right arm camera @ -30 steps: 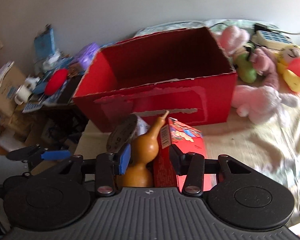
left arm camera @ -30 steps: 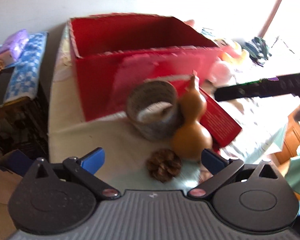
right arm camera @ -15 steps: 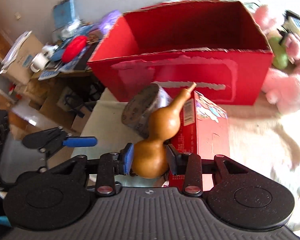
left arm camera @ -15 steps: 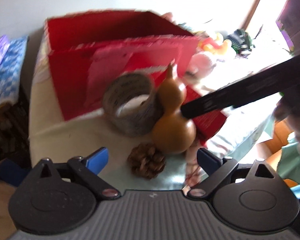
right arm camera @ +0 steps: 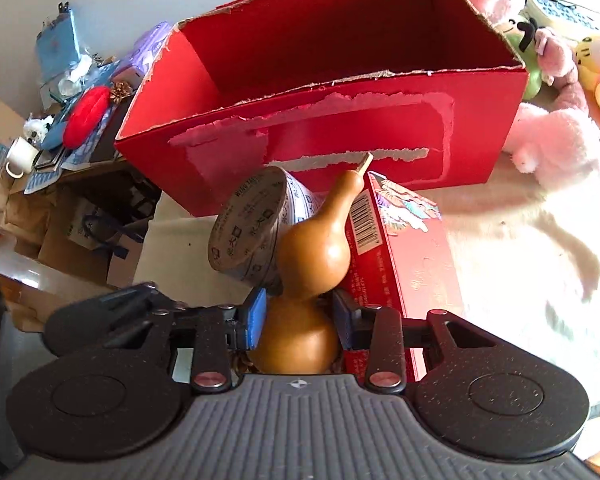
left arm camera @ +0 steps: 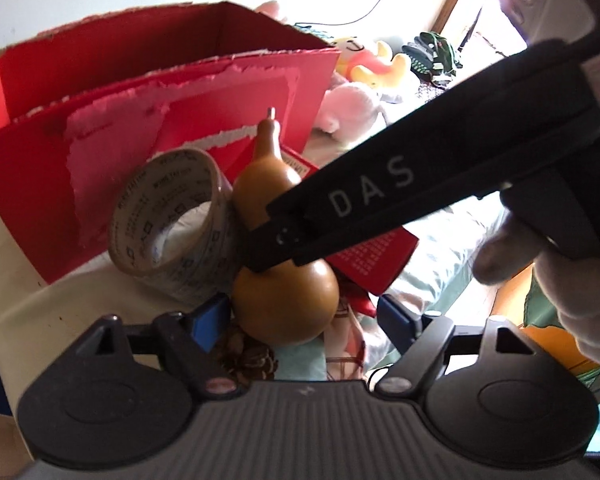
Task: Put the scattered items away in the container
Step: 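Lift the gourd with the right gripper and carry it over the red box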
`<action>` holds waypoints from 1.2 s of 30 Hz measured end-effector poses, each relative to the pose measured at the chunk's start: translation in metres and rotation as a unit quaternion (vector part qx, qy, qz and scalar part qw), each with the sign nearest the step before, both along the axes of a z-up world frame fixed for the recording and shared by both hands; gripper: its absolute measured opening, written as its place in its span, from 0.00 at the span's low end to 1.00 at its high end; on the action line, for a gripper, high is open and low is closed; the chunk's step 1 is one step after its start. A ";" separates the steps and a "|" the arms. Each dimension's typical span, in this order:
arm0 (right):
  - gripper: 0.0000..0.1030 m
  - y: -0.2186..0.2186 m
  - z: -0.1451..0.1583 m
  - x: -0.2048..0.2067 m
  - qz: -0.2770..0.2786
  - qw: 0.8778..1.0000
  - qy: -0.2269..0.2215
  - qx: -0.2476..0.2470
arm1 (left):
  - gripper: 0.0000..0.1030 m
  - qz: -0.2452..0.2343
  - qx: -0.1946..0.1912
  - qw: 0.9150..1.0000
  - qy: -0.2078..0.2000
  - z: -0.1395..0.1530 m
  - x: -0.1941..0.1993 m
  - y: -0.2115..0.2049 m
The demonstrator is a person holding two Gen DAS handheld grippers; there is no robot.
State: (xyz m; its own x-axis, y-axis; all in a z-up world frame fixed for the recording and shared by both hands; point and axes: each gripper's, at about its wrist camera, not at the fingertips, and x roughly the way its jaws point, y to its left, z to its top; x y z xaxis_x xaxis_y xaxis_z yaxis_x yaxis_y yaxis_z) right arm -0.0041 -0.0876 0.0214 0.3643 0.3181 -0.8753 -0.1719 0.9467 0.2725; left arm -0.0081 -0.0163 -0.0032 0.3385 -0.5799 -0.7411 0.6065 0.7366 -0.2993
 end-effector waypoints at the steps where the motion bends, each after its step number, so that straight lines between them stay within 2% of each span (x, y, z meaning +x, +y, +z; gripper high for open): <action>1: 0.39 0.001 -0.001 0.001 0.000 1.000 0.001 -0.001 | 0.67 0.003 0.000 1.000 0.002 -0.001 0.000 0.000; 3: 0.40 0.001 -0.004 0.003 -0.001 1.000 0.004 -0.001 | 0.57 0.009 0.001 1.000 0.003 -0.001 -0.001 0.001; 7: 0.37 -0.003 -0.007 0.007 -0.003 1.000 0.013 0.005 | 0.57 0.014 0.004 1.000 0.003 0.004 -0.006 0.001; 10: 0.30 -0.008 -0.004 0.006 0.006 1.000 0.011 0.013 | 0.57 0.016 0.014 1.000 -0.010 0.013 -0.015 -0.002; 15: 0.30 -0.022 0.005 0.005 0.027 0.999 0.006 0.037 | 0.57 0.020 0.024 0.999 -0.030 0.034 -0.029 -0.007; 19: 0.30 -0.039 0.024 0.006 0.041 0.997 -0.001 0.065 | 0.57 0.027 0.022 0.998 -0.057 0.065 -0.041 -0.014; 23: 0.30 -0.055 0.058 0.012 0.065 0.993 -0.034 0.095 | 0.57 0.047 0.012 0.994 -0.100 0.111 -0.043 -0.022; 26: 0.30 -0.063 0.083 0.031 0.089 0.987 -0.066 0.114 | 0.56 0.069 0.012 0.988 -0.136 0.142 -0.030 -0.027; 30: 0.30 -0.061 0.103 0.068 0.115 0.981 -0.102 0.119 | 0.56 0.090 0.034 0.984 -0.153 0.162 0.006 -0.031; 32: 0.30 -0.056 0.104 0.089 0.127 0.979 -0.106 0.120 | 0.56 0.098 0.051 0.983 -0.143 0.159 0.030 -0.039; 33: 0.30 -0.052 0.101 0.100 0.132 0.979 -0.101 0.119 | 0.56 0.102 0.055 0.984 -0.134 0.158 0.039 -0.023; 34: 0.30 -0.048 0.095 0.113 0.133 0.980 -0.092 0.119 | 0.56 0.105 0.059 0.985 -0.122 0.151 0.059 -0.029; 36: 0.30 -0.038 0.077 0.140 0.132 0.982 -0.061 0.122 | 0.56 0.108 0.066 0.988 -0.092 0.137 0.073 -0.019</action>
